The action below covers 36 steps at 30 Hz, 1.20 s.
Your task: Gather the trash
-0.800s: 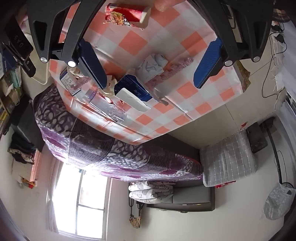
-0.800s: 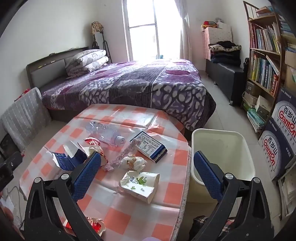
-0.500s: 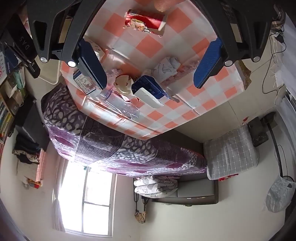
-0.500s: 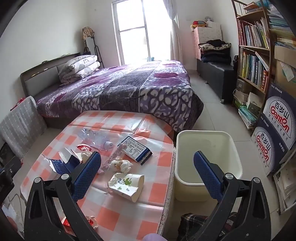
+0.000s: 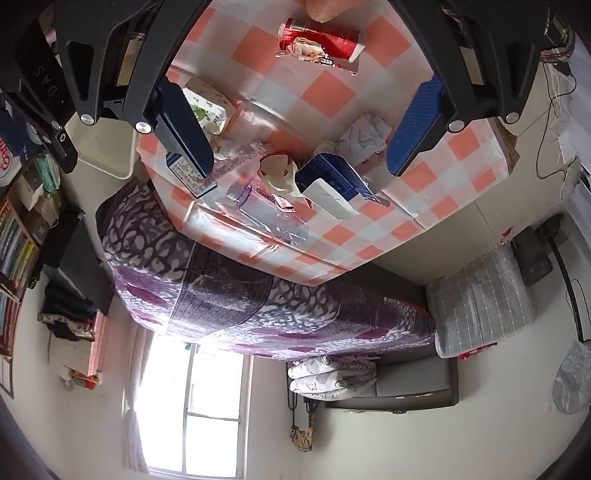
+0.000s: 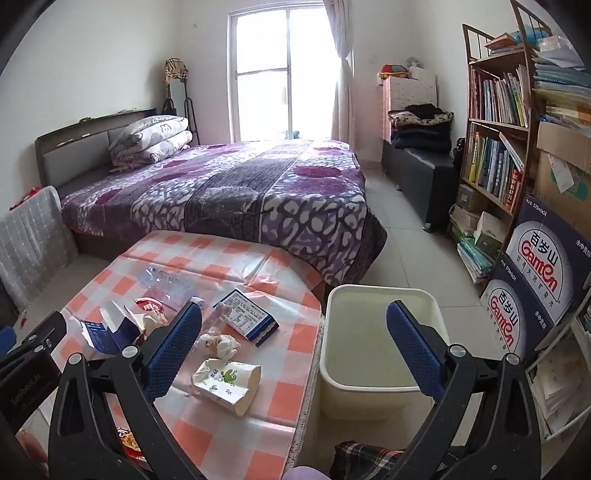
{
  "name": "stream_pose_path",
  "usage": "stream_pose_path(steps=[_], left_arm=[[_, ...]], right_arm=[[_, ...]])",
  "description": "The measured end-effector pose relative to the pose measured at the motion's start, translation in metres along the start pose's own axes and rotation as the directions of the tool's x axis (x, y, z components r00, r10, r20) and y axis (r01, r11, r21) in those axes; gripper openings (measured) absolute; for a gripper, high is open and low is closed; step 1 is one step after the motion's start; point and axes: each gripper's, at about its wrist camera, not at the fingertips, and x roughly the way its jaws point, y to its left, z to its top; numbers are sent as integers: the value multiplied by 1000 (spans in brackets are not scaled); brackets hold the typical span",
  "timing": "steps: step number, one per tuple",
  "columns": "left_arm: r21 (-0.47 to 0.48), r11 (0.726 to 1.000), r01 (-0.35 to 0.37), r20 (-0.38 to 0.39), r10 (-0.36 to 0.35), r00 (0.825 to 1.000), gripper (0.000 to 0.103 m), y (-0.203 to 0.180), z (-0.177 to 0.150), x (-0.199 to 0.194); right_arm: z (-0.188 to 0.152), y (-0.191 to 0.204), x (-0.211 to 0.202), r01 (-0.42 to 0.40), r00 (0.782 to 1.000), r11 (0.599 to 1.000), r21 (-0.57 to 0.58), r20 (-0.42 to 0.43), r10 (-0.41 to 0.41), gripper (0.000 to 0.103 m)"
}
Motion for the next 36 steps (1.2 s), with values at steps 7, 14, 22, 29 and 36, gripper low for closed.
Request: stream_pose_path(steps=[7, 14, 22, 29, 36], left_arm=[[-26, 1000, 2, -29, -3, 1000, 92, 14, -6, 6], [-29, 1000, 11, -24, -11, 1000, 92, 17, -6, 2], [-27, 999, 17, -20, -17, 1000, 92, 19, -6, -2], [-13, 1000, 19, -16, -19, 1000, 92, 14, -5, -6], [-4, 1000, 22, -26, -22, 999, 92, 10, -6, -5]], right_arm=[[-5, 16, 0, -2, 1000, 1000, -11, -12, 2, 96], [-8, 23, -4, 6, 1000, 1000, -21, -6, -6, 96], [-9, 24, -5, 8, 1000, 1000, -20, -7, -8, 96], [-7, 24, -9, 10, 1000, 1000, -16, -12, -11, 96], [-7, 20, -9, 11, 1000, 1000, -12, -17, -11, 96]])
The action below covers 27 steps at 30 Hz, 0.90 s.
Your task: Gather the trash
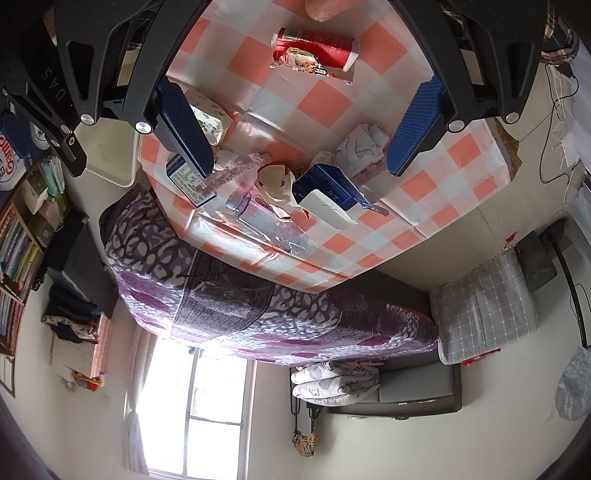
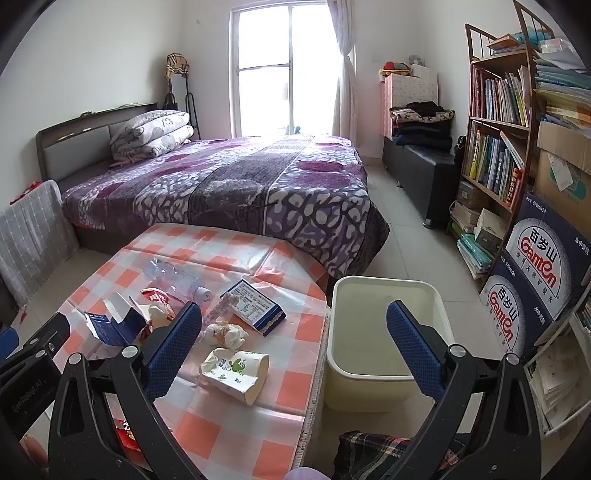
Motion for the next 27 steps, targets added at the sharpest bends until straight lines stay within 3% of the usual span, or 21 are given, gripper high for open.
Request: stream_pose_path(steps=[27], left_arm=[[32, 999, -3, -30, 4, 1000, 92, -7, -10, 14]], right_arm=[[-14, -4, 19, 9, 998, 1000, 12, -58, -8, 96]])
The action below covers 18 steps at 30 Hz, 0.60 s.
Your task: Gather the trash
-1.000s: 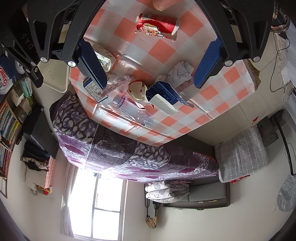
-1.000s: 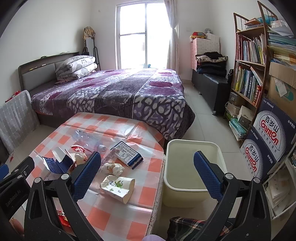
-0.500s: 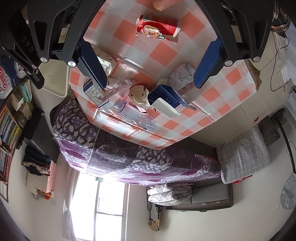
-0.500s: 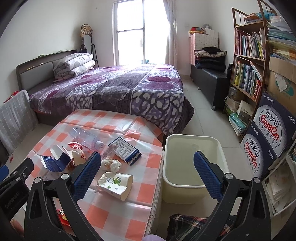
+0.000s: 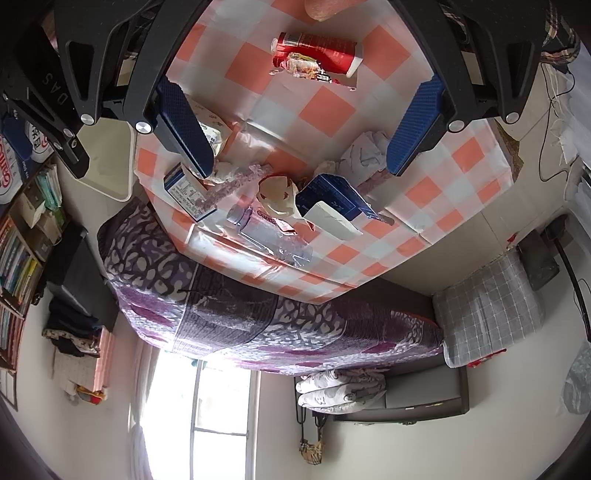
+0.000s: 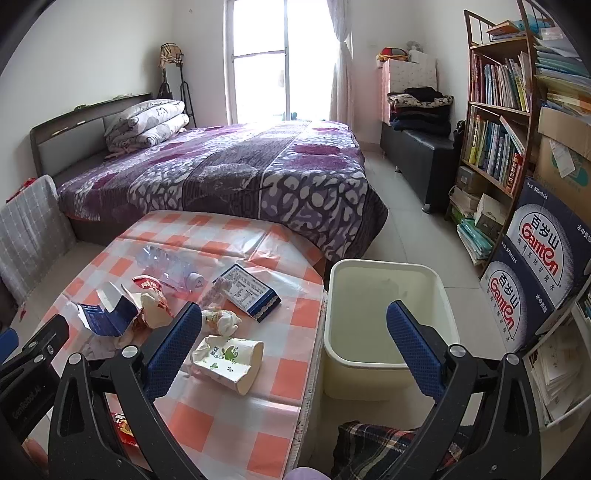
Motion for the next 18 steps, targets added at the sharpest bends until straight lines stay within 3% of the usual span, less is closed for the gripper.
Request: stream_pose_path(steps=[18], left_arm=[[0, 1000, -6, -7, 6, 1000, 92, 2, -3, 5]], right_arm=[[-2, 2, 2, 1, 1000, 1000, -7, -6, -1, 96]])
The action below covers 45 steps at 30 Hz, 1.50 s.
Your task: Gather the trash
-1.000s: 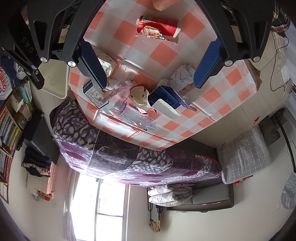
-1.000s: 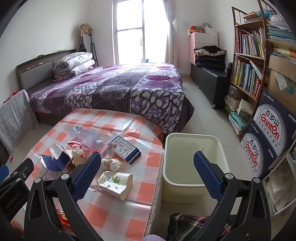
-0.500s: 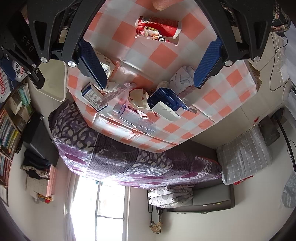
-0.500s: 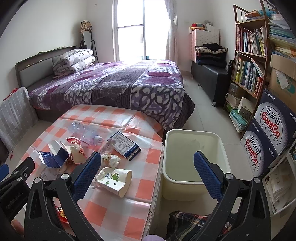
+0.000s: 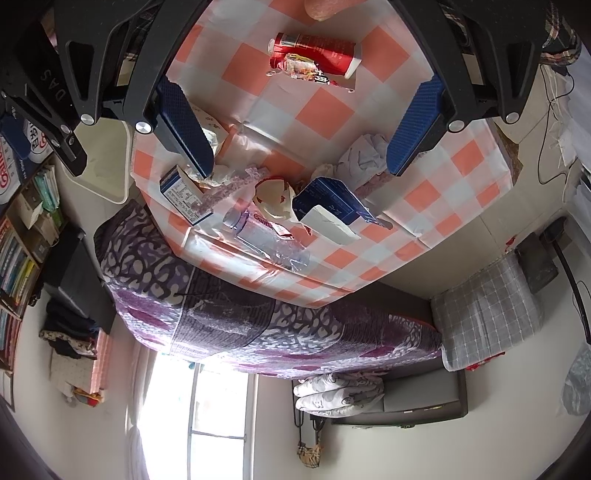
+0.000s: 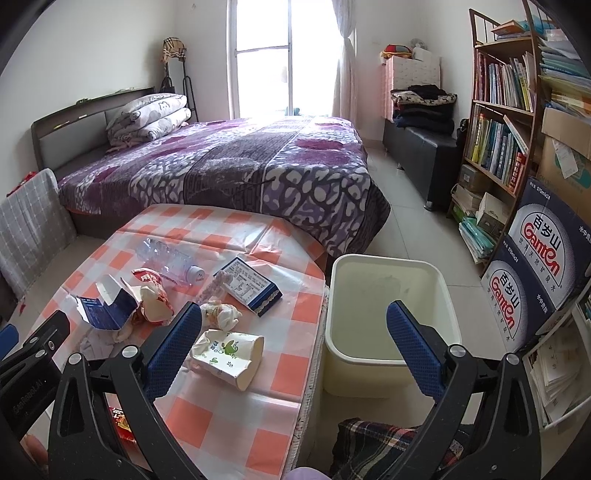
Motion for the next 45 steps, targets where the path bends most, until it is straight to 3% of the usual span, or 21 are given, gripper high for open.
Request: stream_pose_path(steps=[30, 35, 39, 42, 45], left_arm=[[7, 1000, -14, -38, 14, 999, 92, 2, -5, 10], [8, 1000, -15, -79, 15, 997, 92, 6, -1, 18], [11, 1000, -26, -196, 28, 980, 92, 20, 8, 46], [18, 999, -40, -287, 44, 957, 92, 37, 15, 70], [31, 999, -32, -399, 41, 916, 92, 58, 21, 100]], right_arm=[[-1, 1, 3, 1, 1000, 1000, -2, -6, -1, 96], [-8, 1, 12, -27, 998, 1000, 12, -54, 28, 96], [-17, -2, 32, -60, 982, 997, 58, -175, 69, 96], [-23, -7, 44, -67, 964, 994, 87, -250, 87, 96], [-25, -11, 55, -74, 943, 991, 111, -317, 106, 96]])
